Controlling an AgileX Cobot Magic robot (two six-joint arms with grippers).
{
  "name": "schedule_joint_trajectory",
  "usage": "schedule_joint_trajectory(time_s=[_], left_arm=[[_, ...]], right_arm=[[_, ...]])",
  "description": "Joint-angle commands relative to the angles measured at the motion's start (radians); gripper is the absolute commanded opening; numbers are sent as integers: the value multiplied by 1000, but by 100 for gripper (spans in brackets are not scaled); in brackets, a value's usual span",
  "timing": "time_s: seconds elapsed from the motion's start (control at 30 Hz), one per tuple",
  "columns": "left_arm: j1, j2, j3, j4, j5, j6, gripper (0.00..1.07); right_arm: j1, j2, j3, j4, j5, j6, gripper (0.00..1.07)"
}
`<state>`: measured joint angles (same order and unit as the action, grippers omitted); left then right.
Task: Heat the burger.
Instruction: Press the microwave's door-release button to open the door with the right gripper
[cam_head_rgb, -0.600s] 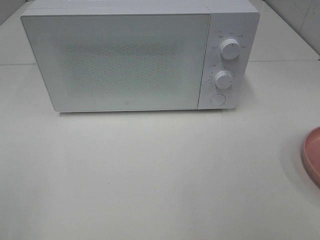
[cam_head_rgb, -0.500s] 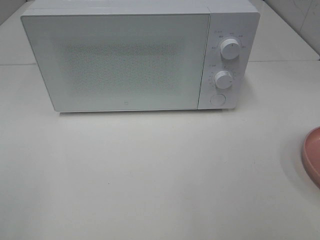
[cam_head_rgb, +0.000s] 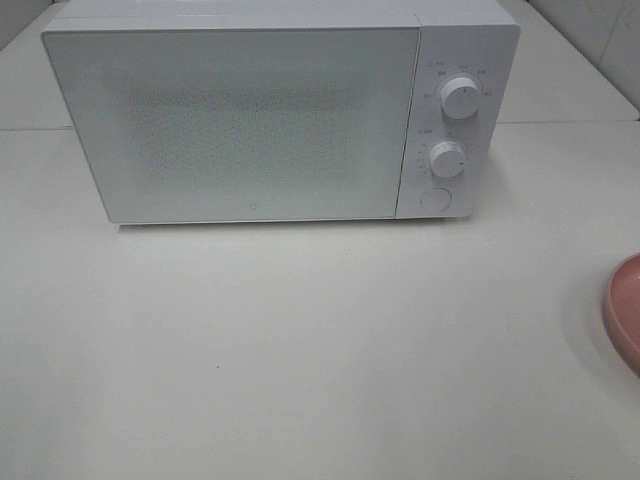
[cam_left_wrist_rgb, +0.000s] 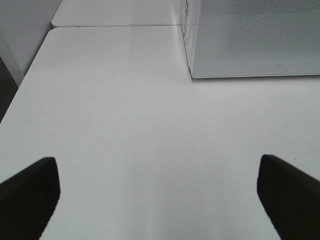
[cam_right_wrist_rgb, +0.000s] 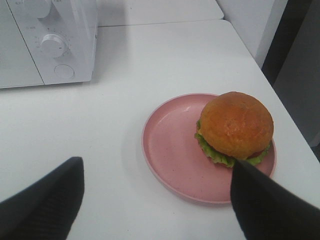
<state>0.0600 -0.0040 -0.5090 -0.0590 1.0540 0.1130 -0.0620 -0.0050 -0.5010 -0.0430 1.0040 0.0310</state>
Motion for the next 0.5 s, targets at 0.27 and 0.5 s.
schedule_joint_trajectory(time_s=[0.27, 0.5], left_arm=[[-6, -18, 3, -4, -8, 1, 105], [-6, -18, 3, -4, -8, 1, 105]], right_arm=[[-4, 136, -57, 2, -381, -16, 52], [-4, 296, -31, 4, -723, -97, 0]])
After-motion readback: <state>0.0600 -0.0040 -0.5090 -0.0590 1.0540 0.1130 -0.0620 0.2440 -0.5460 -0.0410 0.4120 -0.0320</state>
